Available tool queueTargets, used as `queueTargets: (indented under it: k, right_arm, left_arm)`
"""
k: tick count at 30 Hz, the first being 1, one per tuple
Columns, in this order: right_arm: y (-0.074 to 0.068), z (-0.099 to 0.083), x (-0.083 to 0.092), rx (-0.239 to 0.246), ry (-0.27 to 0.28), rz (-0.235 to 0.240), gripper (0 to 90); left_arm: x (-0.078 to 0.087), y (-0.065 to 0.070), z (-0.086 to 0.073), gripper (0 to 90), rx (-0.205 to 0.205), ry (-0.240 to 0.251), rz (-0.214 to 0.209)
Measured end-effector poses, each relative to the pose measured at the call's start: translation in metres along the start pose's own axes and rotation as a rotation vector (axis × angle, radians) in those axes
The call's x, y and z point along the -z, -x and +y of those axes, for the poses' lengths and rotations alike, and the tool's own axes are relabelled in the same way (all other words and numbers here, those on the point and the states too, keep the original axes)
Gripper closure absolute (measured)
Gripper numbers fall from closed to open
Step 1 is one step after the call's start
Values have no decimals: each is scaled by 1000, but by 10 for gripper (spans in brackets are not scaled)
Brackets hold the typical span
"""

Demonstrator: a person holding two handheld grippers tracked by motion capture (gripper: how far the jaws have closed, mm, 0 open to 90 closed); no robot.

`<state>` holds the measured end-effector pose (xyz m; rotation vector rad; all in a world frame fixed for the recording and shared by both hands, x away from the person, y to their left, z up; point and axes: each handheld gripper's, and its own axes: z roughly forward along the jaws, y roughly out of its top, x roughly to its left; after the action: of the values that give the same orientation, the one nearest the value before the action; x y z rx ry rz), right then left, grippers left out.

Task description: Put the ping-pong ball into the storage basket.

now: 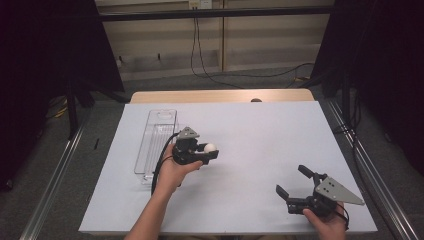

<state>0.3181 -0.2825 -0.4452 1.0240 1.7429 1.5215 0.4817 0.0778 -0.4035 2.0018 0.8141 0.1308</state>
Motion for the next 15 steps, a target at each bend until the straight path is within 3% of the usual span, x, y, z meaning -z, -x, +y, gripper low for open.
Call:
queueTargets:
  k: [15]
  right_arm:
    - [0,0,0,4,-2,5,10]
  left_arm:
    - [5,-4,1,511,7,-13,16]
